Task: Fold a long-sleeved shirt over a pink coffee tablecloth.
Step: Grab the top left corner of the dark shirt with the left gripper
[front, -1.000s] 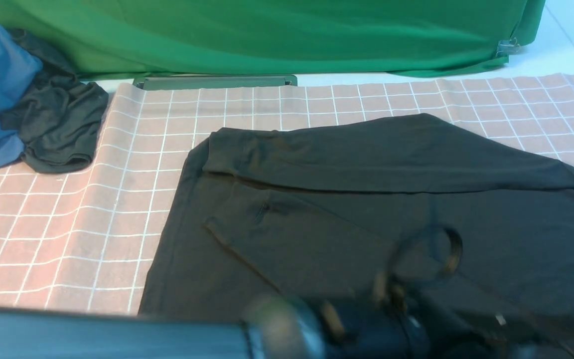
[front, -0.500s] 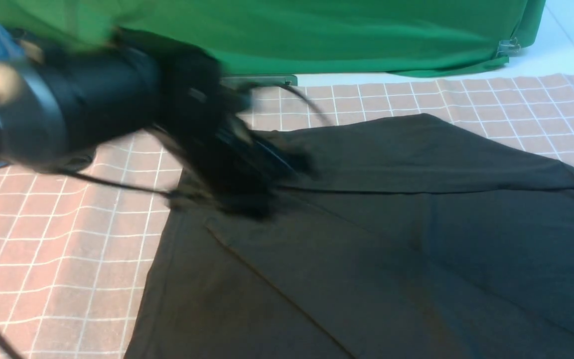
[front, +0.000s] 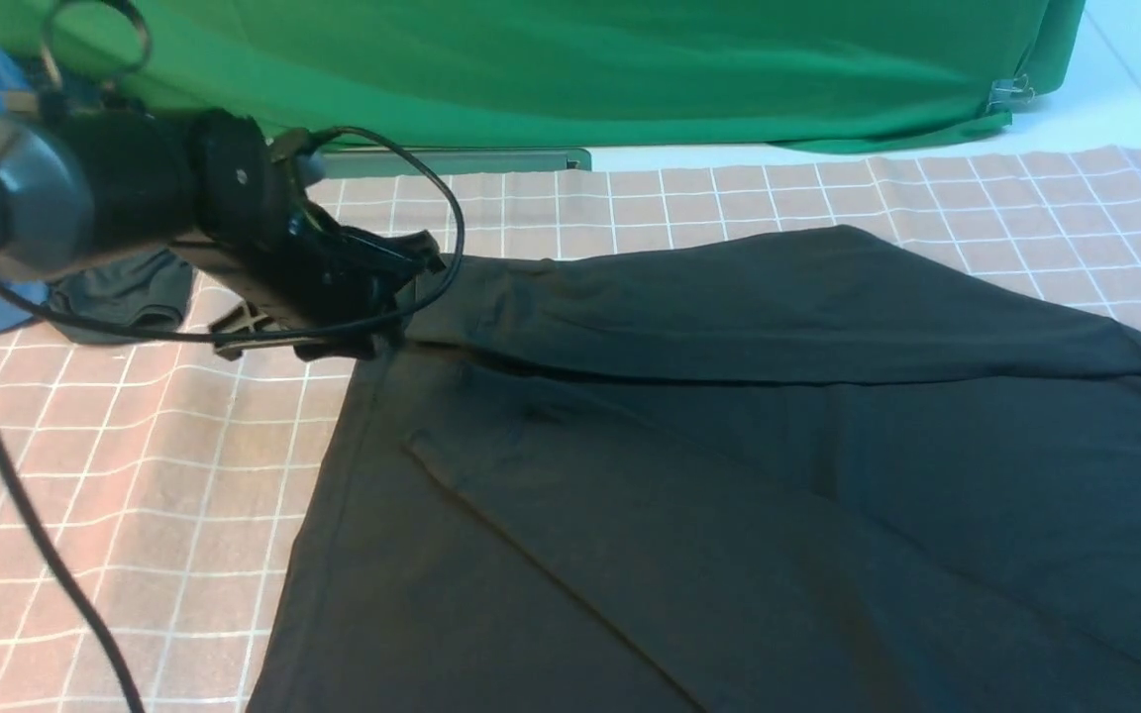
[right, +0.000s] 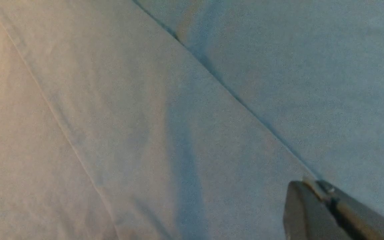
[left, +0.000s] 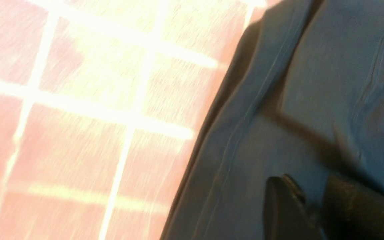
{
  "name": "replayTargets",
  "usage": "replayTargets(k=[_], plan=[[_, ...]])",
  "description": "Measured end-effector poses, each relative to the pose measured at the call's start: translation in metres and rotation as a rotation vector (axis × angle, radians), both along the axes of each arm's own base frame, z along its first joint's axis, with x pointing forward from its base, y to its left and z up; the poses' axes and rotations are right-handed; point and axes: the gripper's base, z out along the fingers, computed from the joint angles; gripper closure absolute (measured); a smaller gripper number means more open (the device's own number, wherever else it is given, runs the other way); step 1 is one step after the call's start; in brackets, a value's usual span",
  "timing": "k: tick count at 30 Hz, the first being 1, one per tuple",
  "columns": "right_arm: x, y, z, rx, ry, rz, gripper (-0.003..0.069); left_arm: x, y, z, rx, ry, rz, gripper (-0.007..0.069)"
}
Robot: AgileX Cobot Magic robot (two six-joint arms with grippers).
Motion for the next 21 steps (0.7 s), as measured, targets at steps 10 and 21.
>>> replayTargets(k=[10, 21], plan=[[0.001, 0.000, 0.000, -0.010, -0.011, 0.015, 0.0622, 0.024, -0.004, -0.031, -0.011, -0.075, 0.004, 0.0229], [0.001, 0.000, 0.000, -0.013, -0.016, 0.018, 0.0622, 0.036, -0.006, -0.036, 0.011, -0.124, -0.041, 0.0277]])
